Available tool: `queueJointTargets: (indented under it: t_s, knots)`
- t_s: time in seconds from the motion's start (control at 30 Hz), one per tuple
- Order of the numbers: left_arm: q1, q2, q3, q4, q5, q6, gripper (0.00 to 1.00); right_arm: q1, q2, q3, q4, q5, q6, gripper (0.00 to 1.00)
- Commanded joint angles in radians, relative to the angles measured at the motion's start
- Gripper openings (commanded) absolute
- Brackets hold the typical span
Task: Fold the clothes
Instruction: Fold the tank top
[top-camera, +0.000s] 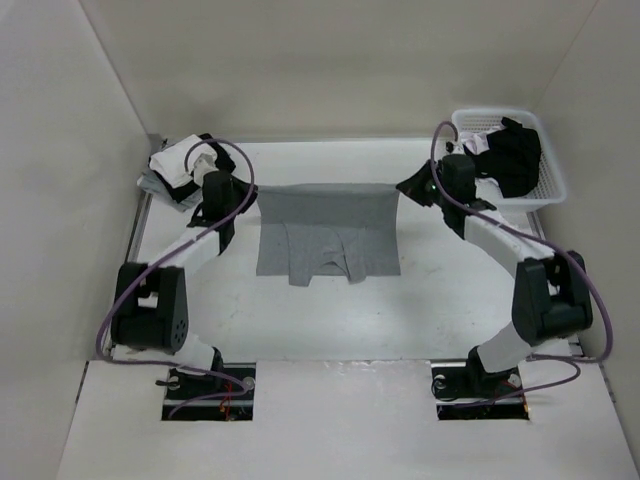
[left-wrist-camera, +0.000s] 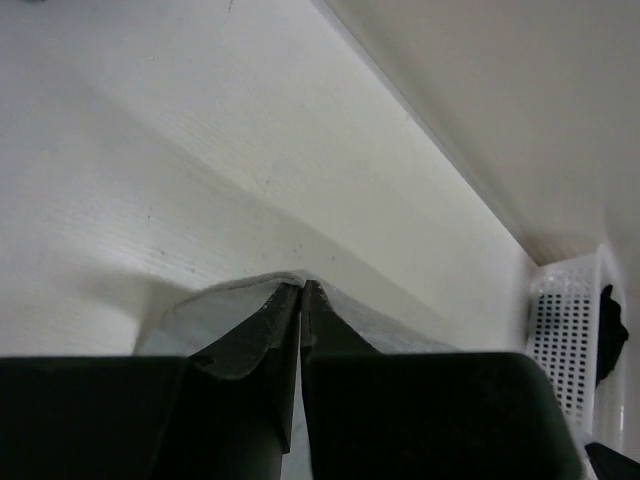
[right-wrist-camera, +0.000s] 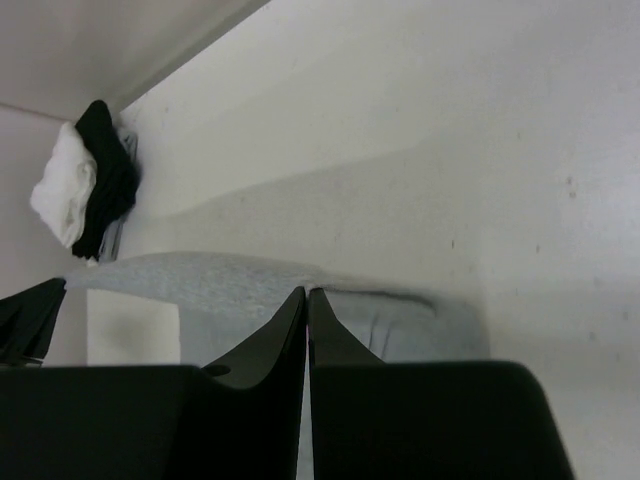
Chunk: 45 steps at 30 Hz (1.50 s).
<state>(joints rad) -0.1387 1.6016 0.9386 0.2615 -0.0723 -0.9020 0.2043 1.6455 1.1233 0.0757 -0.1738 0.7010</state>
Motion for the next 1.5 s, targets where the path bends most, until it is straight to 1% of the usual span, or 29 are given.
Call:
queueJointTargets:
  t_s: [0.0,0.13,0.23,0.4,0.53,0.67,0.73,0.83,0.93,1.03,1.13,1.27,1.37,1.47]
  knots:
    - [-0.018,-0.185,-0.157,0.134,0.002,-0.018,0.02,0.005,-0.150,-0.166,0.127,0.002,0.048,0.05]
    - [-0.034,-0.323,-0.338,0.170,0.002,-0.028,0.02,0.011,-0.277,-0.351,0.179,0.008,0.071,0.04]
    - [-0.038,-0.431,-0.454,0.163,0.012,-0.026,0.02,0.019,-0.381,-0.474,0.191,0.011,0.089,0.04]
    - [-0.055,-0.595,-0.596,0.130,0.022,-0.021,0.03,0.050,-0.541,-0.644,0.171,0.034,0.104,0.03]
    - [-0.065,-0.676,-0.681,0.099,0.025,-0.015,0.03,0.085,-0.616,-0.749,0.144,0.054,0.140,0.03]
    - [-0.057,-0.710,-0.768,0.090,0.028,-0.017,0.06,0.122,-0.642,-0.836,0.150,0.083,0.189,0.04]
    - [-0.048,-0.721,-0.797,0.093,0.031,-0.023,0.10,0.132,-0.642,-0.855,0.150,0.088,0.189,0.08]
    - [-0.032,-0.749,-0.813,0.084,0.037,-0.025,0.25,0.132,-0.653,-0.862,0.142,0.071,0.164,0.26]
    - [0.004,-0.798,-0.804,0.044,0.043,-0.017,0.27,0.094,-0.678,-0.861,0.145,0.066,0.154,0.40]
    - [0.024,-0.815,-0.779,0.030,0.043,-0.009,0.27,0.051,-0.612,-0.821,0.177,0.048,0.132,0.48]
    - [0.003,-0.766,-0.755,0.051,0.045,-0.008,0.27,0.050,-0.463,-0.755,0.228,0.008,0.117,0.48]
    - [-0.040,-0.723,-0.751,0.110,0.052,-0.015,0.26,0.042,-0.288,-0.724,0.338,-0.022,0.146,0.45]
    - [-0.060,-0.718,-0.750,0.127,0.052,-0.023,0.25,0.040,-0.166,-0.711,0.430,-0.098,0.198,0.39]
    - [-0.081,-0.720,-0.741,0.134,0.042,-0.028,0.25,0.024,-0.066,-0.712,0.563,-0.150,0.277,0.25]
